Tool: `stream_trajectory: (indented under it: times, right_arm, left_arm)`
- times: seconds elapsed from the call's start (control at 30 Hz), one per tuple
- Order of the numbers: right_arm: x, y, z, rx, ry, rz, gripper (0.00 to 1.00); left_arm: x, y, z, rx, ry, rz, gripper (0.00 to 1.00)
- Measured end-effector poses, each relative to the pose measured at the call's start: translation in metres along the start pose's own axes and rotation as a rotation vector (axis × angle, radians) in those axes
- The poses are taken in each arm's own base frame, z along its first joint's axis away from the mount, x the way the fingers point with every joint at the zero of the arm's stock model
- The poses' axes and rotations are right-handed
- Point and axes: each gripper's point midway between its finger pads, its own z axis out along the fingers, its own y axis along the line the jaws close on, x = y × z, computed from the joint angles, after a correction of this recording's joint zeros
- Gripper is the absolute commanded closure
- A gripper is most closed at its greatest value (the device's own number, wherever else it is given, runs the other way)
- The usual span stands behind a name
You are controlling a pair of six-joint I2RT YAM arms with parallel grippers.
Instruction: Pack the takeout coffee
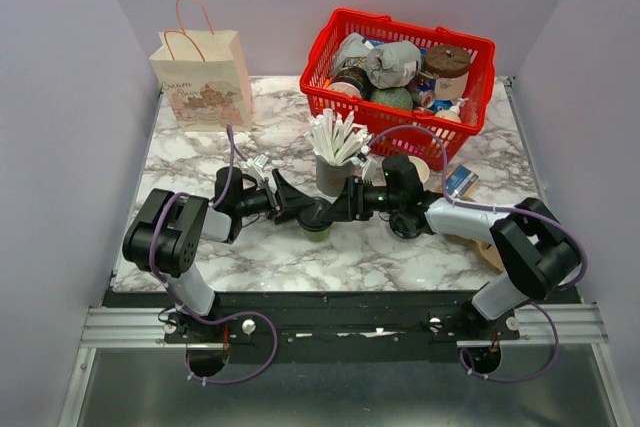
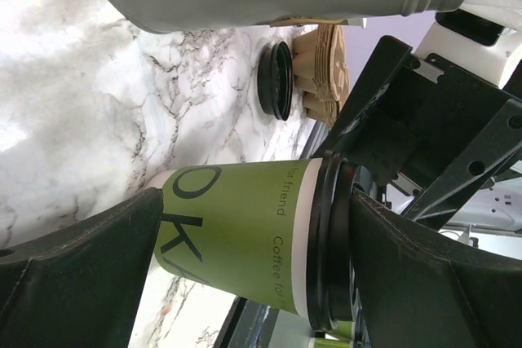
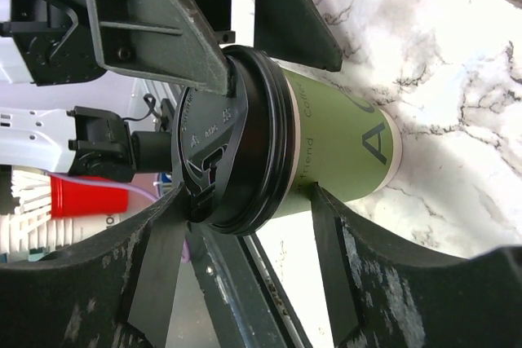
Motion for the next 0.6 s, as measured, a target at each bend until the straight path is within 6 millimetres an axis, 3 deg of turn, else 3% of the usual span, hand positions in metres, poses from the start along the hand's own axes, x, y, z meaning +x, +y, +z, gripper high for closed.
stream_trajectory:
  times: [0.3, 0.43, 0.6]
  right_arm:
    - [-0.002, -0.001, 0.000, -0.002, -0.004, -0.018, 0.32]
    - [-0.002, -0.001, 0.000, -0.006, -0.003, -0.030, 0.32]
    - [0.000, -0.001, -0.001, -0.006, 0.004, -0.066, 0.21]
  left_arm:
    - [0.003, 0.006, -0.001, -0.003, -0.002, -0.011, 0.03]
    - [-0.002, -0.003, -0.002, 0.022, -0.018, 0.023, 0.02]
    - [-0.003, -0.009, -0.004, 0.032, -0.031, 0.045, 0.02]
